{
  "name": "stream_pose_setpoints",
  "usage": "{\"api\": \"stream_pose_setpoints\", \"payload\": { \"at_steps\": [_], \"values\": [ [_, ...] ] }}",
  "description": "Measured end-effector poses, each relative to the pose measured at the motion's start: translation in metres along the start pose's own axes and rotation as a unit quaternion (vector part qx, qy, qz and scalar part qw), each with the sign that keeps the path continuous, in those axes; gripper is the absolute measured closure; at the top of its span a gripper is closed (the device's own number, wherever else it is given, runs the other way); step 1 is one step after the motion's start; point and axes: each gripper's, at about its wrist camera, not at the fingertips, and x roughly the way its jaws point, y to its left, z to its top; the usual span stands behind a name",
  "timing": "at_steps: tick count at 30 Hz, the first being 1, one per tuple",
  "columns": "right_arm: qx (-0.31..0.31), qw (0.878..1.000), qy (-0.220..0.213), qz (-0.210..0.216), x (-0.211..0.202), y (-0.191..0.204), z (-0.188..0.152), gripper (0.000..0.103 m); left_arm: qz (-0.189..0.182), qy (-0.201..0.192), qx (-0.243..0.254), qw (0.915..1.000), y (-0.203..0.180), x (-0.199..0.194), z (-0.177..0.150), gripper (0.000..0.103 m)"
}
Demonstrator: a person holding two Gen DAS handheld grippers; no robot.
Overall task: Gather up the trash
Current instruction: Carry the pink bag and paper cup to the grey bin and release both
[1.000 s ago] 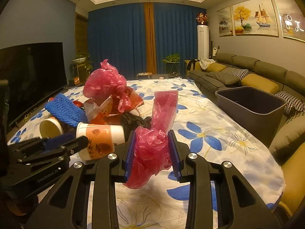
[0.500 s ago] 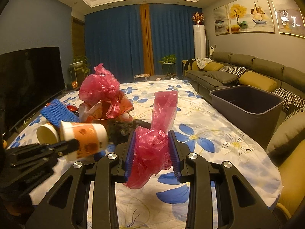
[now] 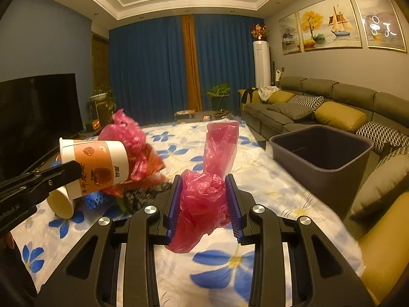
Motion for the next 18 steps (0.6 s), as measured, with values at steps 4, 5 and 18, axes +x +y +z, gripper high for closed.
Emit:
{"api": "stream_pose_setpoints", "payload": {
  "at_steps": [4,5,18],
  "values": [
    [0.007,1.000,-0.018,-0.015,0.000,-0.021,0.017,0.068,-0.016,-0.014,0.019,0.9996,-0.023,0.015,0.018,0.101],
    [0.007,0.999,-0.025,-0.024,0.001,-0.027,0.021,0.068,-0.019,-0.017,0.023,0.9994,-0.028,0.020,0.022,0.101],
    [0.026,0.990,-0.049,-0.126,0.049,-0.134,0.066,0.068,-0.078,-0.024,0.054,0.9952,-0.111,0.123,0.072,0.101]
  ]
}}
